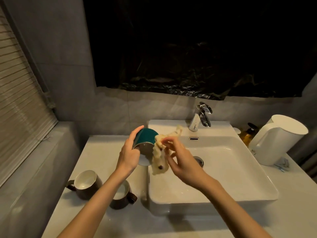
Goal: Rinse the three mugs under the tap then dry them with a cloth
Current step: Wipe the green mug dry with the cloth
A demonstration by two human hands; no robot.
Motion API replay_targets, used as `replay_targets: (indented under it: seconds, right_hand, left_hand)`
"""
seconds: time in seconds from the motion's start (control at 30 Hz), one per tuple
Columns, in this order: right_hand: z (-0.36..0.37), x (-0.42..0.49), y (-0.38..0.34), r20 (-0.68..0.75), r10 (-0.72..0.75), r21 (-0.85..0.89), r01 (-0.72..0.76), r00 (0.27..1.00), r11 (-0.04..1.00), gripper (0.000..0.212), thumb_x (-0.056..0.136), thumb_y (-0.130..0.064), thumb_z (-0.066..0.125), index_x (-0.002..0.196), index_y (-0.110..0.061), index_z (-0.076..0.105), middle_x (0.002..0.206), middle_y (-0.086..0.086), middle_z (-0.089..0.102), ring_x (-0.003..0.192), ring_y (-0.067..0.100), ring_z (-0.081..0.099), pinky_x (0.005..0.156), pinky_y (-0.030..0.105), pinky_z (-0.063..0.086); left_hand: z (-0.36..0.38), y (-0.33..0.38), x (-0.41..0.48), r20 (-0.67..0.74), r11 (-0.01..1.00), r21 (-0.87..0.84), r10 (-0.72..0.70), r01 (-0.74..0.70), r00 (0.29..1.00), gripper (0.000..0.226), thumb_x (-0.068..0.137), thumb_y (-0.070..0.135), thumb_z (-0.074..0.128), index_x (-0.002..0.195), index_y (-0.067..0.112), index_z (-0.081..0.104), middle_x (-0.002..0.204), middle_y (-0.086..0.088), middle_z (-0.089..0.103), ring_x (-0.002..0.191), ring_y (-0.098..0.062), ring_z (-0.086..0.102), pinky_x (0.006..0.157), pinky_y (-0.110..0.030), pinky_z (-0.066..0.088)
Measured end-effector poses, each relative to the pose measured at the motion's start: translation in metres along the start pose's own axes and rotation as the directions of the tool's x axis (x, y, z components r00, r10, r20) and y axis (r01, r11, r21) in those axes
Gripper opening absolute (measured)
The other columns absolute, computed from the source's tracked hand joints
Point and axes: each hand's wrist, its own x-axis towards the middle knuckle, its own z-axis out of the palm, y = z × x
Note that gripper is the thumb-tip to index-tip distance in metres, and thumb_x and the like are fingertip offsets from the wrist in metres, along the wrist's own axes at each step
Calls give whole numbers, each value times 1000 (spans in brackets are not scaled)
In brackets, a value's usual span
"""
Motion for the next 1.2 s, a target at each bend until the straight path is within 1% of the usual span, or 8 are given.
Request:
replay_targets:
  seconds: [0.13, 0.27, 0.37, 0.43, 0.63, 0.83, 1.03, 1.2]
  right_hand:
    - [4, -1, 5, -143, -20, -383, -37, 990, 923, 33, 92, -25, 60, 119, -29, 42, 106, -4, 39, 91, 15, 47, 76, 18, 44]
    - [9, 4, 29, -1, -258, -617, 202, 966, 760, 60, 67, -11, 84, 112, -14, 44, 95, 7, 59, 68, 20, 53, 49, 27, 51]
    - [-6, 8, 40, 0, -306, -485, 268, 952, 833, 54, 81, -7, 72, 120, -16, 35, 108, 10, 51, 72, 21, 53, 54, 32, 54]
    - [-14, 11, 46, -85, -327, -337, 282, 941, 898, 45, 89, -3, 60, 121, -20, 32, 114, 0, 39, 81, 16, 49, 66, 30, 50]
    - [-19, 25, 29, -272, -188, 33, 205, 944, 978, 25, 98, -5, 42, 117, -21, 37, 112, -25, 31, 99, -7, 43, 83, 8, 42]
    - [-34, 24, 17, -26, -42, -248, 35, 999, 968, 28, 96, -23, 53, 120, -17, 40, 119, -2, 36, 93, 17, 54, 83, 31, 54]
    - [-32, 13, 13, 107, -260, -599, 271, 960, 753, 36, 83, -5, 69, 114, -8, 51, 117, 10, 51, 77, 20, 56, 53, 26, 52]
    - [-29, 7, 17, 210, -104, -462, 192, 972, 866, 19, 101, -19, 39, 120, -23, 35, 118, 0, 46, 85, 13, 50, 75, 23, 51]
  left_hand:
    - [9, 3, -1, -63, 998, -31, -51, 50, 997, 73, 83, -19, 30, 128, 36, 47, 131, 6, 50, 121, -14, 48, 86, -13, 45]
    - [16, 14, -4, -53, 997, -22, -76, 75, 996, 72, 81, -20, 29, 128, 31, 50, 129, 3, 53, 117, -14, 50, 82, -12, 46]
    - [22, 31, -9, -4, 993, -67, -95, 95, 995, 68, 83, -18, 28, 126, 27, 52, 127, 4, 53, 115, -14, 48, 77, -8, 46]
    - [28, 38, -10, 12, 972, -158, -175, 174, 985, 63, 85, -13, 30, 120, 32, 58, 123, 3, 56, 112, -19, 51, 84, -25, 53]
    - [35, 53, -15, 113, 810, -357, -458, 466, 882, 30, 91, 0, 40, 119, 7, 46, 104, -15, 53, 101, -38, 56, 63, -39, 59]
    - [41, 56, -10, -121, 921, -279, -313, 271, 942, 40, 91, -7, 37, 88, 29, 53, 94, -2, 53, 90, -19, 49, 62, -29, 47]
    - [36, 47, -5, -167, 998, -57, 5, -14, 986, 58, 88, -17, 30, 119, 26, 52, 114, 9, 55, 106, -7, 52, 73, -2, 44]
    - [30, 41, -2, -101, 950, 269, 195, -162, 976, 58, 95, -2, 42, 139, 35, 38, 134, 8, 47, 118, -10, 46, 89, -24, 50]
